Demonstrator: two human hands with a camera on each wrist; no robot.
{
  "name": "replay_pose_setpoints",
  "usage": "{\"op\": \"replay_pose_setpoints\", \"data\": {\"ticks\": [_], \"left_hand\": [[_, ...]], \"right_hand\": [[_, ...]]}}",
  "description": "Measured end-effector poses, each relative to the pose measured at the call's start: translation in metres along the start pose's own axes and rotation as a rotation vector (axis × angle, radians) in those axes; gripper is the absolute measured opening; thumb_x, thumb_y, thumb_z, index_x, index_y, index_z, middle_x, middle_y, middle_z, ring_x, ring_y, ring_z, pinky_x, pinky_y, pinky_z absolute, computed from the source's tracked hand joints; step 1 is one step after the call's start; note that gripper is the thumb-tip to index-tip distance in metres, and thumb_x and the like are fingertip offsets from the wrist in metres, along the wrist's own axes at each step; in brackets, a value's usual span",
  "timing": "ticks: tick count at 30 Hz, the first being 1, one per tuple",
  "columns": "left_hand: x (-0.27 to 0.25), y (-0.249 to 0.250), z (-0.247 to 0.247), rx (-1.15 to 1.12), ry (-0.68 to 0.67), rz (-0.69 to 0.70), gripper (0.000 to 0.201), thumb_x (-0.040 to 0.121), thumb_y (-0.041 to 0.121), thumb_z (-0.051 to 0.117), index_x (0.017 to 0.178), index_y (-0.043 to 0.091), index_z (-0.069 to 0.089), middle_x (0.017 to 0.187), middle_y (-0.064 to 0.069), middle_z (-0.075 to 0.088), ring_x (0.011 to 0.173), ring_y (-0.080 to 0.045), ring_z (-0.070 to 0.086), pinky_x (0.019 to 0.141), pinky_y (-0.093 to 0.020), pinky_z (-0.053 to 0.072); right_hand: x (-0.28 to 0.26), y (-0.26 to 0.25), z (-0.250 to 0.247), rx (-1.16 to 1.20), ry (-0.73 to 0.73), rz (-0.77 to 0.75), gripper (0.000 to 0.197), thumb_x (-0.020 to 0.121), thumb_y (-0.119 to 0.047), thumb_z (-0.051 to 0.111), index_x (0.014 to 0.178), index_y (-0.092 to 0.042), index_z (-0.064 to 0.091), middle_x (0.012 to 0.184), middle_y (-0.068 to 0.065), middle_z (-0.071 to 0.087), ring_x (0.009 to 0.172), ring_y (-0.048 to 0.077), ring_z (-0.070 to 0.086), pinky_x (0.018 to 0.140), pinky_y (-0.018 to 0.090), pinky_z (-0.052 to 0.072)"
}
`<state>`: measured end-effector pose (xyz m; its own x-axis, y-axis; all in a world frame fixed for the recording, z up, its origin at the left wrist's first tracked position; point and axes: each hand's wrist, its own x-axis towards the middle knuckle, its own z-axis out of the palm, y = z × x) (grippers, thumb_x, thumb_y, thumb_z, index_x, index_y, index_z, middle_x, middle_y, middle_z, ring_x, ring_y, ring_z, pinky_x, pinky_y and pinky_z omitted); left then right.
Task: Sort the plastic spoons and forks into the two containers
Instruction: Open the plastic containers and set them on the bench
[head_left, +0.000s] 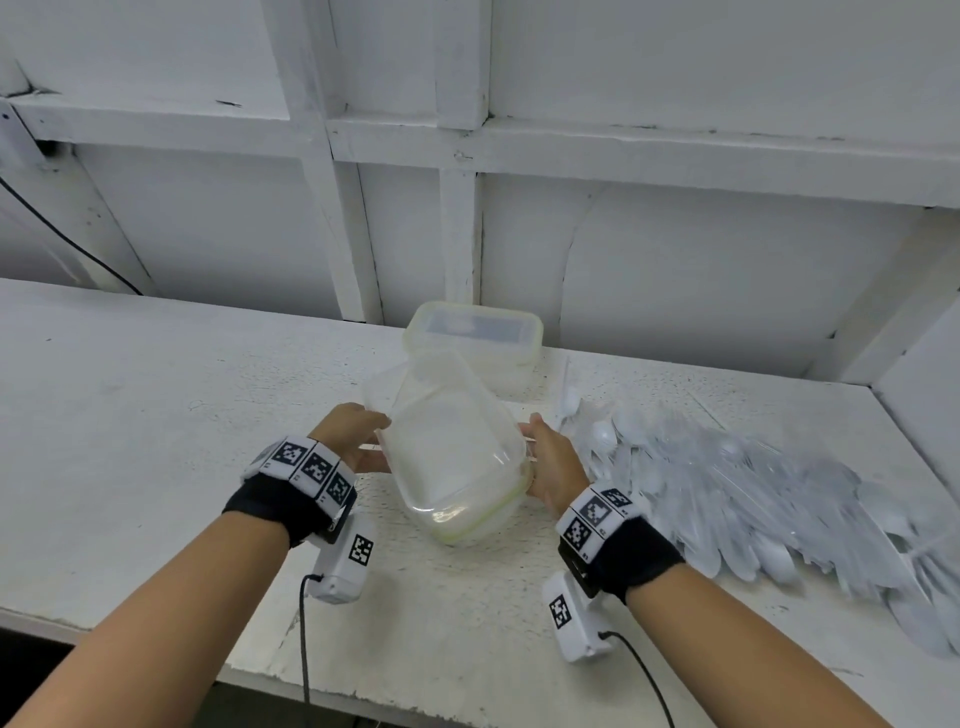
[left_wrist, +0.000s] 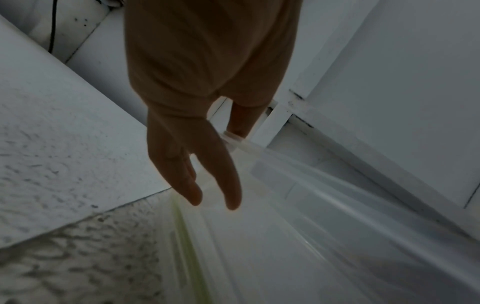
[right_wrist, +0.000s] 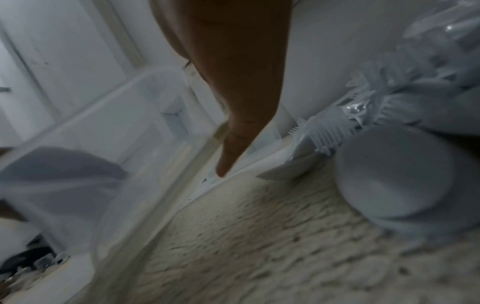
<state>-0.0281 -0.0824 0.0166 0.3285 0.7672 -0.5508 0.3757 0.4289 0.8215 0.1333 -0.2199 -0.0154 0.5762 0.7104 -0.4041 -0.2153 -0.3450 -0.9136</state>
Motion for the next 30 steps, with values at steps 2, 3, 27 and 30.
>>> {"op": "replay_pose_setpoints", "data": {"ticks": [2, 3, 27, 30], "left_hand": [[0.008, -0.007, 0.001, -0.003, 0.014, -0.018, 0.022, 0.091, -0.004, 0.047, 0.113, -0.004, 0.051, 0.090, -0.017, 0.056, 0.074, -0.031, 0.060, 0.042, -0.037, 0.055], [0.011, -0.010, 0.002, 0.001, 0.012, -0.026, 0.028, 0.091, -0.005, 0.046, 0.119, -0.005, 0.049, 0.094, -0.018, 0.057, 0.076, -0.031, 0.060, 0.046, -0.038, 0.056], [0.054, 0.001, -0.017, 0.087, -0.047, 0.027, 0.042, 0.102, 0.034, 0.029, 0.092, 0.005, 0.057, 0.088, -0.016, 0.055, 0.077, -0.028, 0.056, 0.074, -0.036, 0.049], [0.050, -0.010, -0.037, 0.071, -0.091, 0.005, 0.036, 0.099, 0.029, 0.035, 0.093, 0.004, 0.059, 0.091, -0.019, 0.055, 0.076, -0.030, 0.057, 0.070, -0.036, 0.050]], "right_hand": [[0.000, -0.002, -0.001, -0.130, -0.023, -0.019, 0.045, 0.101, -0.029, 0.027, 0.112, 0.005, 0.054, 0.118, 0.026, 0.058, 0.109, 0.038, 0.055, 0.097, 0.047, 0.044], [0.001, -0.001, -0.003, -0.243, -0.028, -0.048, 0.045, 0.102, -0.029, 0.024, 0.108, 0.004, 0.055, 0.117, 0.027, 0.056, 0.105, 0.034, 0.056, 0.096, 0.043, 0.043], [-0.029, 0.013, -0.011, -0.653, -0.133, -0.044, 0.060, 0.097, -0.030, 0.043, 0.145, -0.021, 0.009, 0.123, 0.016, 0.055, 0.089, 0.022, 0.056, 0.079, 0.030, 0.048], [-0.018, 0.008, -0.014, -0.638, -0.093, -0.057, 0.056, 0.097, -0.028, 0.046, 0.145, -0.023, 0.017, 0.125, 0.013, 0.055, 0.098, 0.026, 0.062, 0.088, 0.037, 0.052]]}}
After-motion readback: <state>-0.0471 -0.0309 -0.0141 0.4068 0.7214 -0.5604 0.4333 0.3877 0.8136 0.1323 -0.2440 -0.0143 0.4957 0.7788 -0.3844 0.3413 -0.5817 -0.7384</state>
